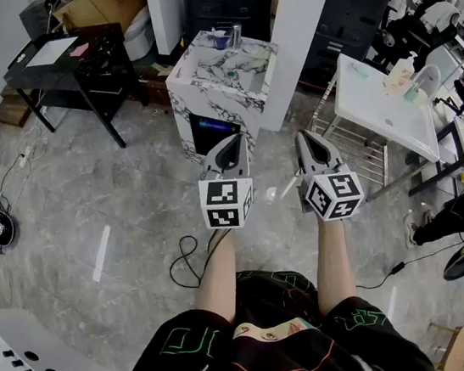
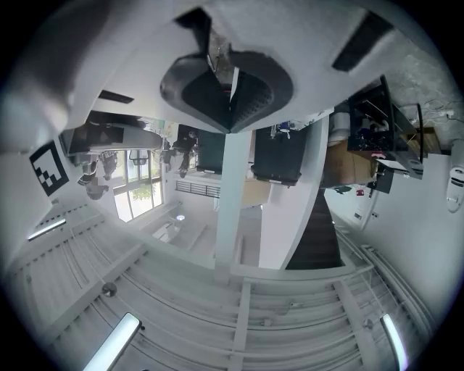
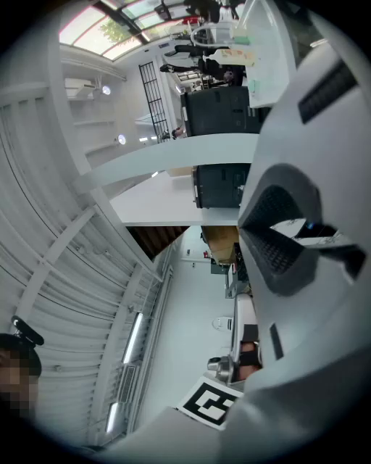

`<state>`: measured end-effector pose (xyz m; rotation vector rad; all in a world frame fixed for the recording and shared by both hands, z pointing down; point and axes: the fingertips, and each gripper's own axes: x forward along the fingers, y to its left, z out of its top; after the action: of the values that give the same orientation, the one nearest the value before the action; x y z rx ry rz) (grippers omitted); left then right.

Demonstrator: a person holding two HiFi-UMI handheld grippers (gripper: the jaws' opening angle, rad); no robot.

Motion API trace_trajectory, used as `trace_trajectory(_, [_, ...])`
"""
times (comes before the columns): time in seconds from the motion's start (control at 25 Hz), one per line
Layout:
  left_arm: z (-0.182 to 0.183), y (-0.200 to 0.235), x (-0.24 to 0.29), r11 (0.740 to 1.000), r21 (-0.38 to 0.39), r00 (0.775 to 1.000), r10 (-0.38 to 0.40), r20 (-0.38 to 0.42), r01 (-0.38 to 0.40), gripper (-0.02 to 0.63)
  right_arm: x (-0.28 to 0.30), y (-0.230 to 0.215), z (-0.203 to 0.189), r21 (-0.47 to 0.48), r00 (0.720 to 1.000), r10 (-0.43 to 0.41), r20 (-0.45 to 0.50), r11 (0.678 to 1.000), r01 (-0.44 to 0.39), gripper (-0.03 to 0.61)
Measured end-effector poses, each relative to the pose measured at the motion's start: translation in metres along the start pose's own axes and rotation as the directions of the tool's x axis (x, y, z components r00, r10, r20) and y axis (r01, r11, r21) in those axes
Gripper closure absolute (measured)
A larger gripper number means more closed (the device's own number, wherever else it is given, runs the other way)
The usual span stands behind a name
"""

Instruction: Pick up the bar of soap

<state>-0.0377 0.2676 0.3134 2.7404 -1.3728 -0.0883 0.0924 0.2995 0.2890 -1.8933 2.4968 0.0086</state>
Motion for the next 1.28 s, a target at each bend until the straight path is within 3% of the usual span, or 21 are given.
trace_trajectory(0.72, [0.013, 0.0, -0.012, 0.999, -0.05, 0.998, 0.015, 0.067, -0.012, 0.606, -0.017, -0.011, 0.016, 0.042, 1.0, -0.018, 0.013, 0.999, 0.017, 0.574])
trace_trajectory(0.92, [0.033, 0.008, -0.013, 0.998, 0.029, 0.99, 0.058, 0.132, -0.063, 0.606, -0.009, -0.016, 0.023, 0.055, 1.0, 0.003, 0.029, 0.998, -0.004, 0.574])
trace_trajectory(1.28, [0.034, 0.037, 0.011, 0.993, 0.05, 0.987, 0.098, 0.126, -0.105, 0.606, 0.041, -0.041, 0.037, 0.113, 0.994, 0.054, 0.09, 0.991, -0.064, 0.574])
